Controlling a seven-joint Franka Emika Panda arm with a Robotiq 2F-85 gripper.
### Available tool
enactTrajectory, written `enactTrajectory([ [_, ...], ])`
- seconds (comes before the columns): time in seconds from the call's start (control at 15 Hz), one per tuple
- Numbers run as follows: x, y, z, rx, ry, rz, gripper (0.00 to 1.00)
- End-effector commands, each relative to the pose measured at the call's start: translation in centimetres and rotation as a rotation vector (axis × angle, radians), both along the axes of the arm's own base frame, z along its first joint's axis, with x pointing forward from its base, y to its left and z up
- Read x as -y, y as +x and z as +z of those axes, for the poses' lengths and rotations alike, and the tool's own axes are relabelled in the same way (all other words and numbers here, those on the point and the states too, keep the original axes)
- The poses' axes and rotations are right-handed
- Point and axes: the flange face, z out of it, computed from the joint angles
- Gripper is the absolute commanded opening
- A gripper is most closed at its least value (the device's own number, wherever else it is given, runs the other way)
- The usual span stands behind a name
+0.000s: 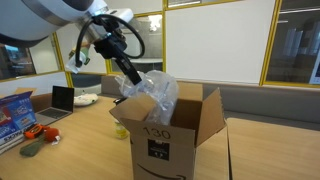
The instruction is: Put the objects on the table in the box
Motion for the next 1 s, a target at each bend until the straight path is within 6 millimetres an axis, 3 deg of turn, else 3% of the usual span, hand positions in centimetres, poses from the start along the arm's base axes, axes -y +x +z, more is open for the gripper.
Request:
enactTrajectory([
  [0.0,1.9,1.1,-3.2,0.000,0.083,0.007,0.06],
  [0.47,5.2,3.4,-7.5,-0.038,0.207,0.019,0.08],
  [0.53,5.8,3.7,-8.2,-0.050,0.225,0.013,0.31],
  [0.67,6.7,4.2,-9.5,-0.070,0.258,0.009,0.35],
  [0.93,8.4,5.0,-11.1,-0.093,0.306,-0.001,0.64],
])
